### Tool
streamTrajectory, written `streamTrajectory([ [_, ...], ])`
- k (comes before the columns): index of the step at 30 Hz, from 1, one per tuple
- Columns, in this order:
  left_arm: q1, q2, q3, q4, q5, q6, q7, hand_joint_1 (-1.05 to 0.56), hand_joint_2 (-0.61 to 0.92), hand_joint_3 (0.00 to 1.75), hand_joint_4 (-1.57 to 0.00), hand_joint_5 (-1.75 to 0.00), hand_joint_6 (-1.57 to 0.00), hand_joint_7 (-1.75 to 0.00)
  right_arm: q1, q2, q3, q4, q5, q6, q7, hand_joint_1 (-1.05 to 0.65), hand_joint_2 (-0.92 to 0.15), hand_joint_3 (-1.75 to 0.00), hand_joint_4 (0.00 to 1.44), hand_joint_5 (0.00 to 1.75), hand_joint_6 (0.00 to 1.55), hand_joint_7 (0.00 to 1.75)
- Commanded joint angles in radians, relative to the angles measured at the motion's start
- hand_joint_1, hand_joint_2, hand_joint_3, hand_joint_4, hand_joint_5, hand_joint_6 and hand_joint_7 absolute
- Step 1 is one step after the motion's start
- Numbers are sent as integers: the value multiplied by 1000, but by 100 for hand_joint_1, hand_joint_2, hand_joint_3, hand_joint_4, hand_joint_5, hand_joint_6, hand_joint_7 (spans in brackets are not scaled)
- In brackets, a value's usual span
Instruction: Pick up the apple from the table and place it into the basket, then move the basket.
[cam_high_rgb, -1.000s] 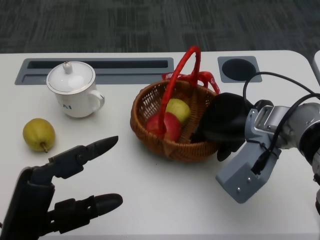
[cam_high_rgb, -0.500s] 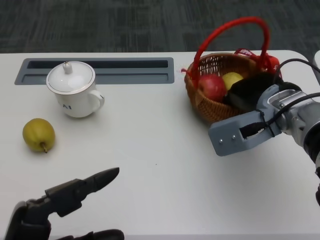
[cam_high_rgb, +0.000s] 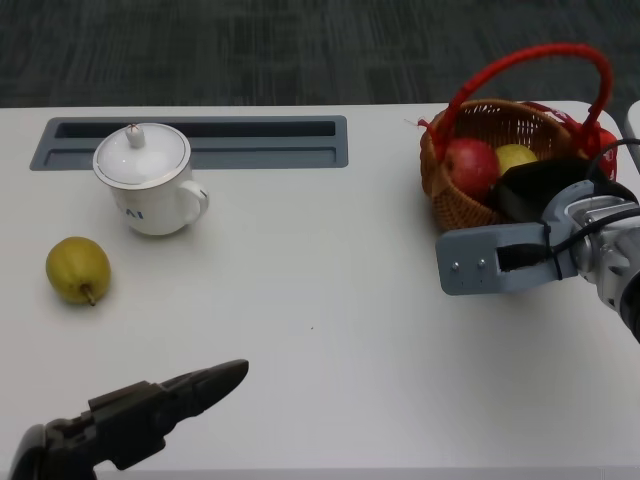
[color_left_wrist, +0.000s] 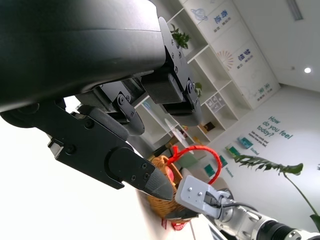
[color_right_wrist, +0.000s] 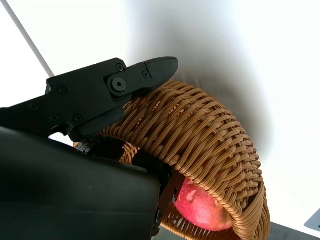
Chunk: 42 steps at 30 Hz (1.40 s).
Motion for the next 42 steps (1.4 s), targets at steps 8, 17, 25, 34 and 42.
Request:
streamTrajectory([
  [8, -111, 39, 2, 35, -10, 60, -11, -37, 73, 0, -92, -1, -84, -1, -36, 7, -2, -8, 2, -78, 16, -89, -83, 0, 28, 0, 32, 0],
  [17, -201, 34, 4, 117, 25, 34, 12, -40, 73, 0, -94, -1, -86, -1, -92, -3, 17, -7, -9, -73, 51, -94, -86, -1, 26, 0, 27, 0],
  [25, -241, 39, 7, 144, 21, 45, 7, -42, 75, 0, -93, 0, -86, 0, -127, -57, 2, -12, -2, -93, 29, -97, -87, -1, 24, 1, 22, 1],
  [34, -304, 56, 7, 180, 5, 40, -2, -39, 74, 0, -96, -1, -86, 0, -137, -127, -54, -24, 58, -164, 28, -95, -84, 0, 30, 2, 30, 2],
  [42, -360, 101, 13, 232, -42, 0, -15, -36, 74, 0, -96, -1, -87, -1, -91, -176, -108, -43, 130, -303, 51, -92, -81, 0, 40, 3, 40, 3],
])
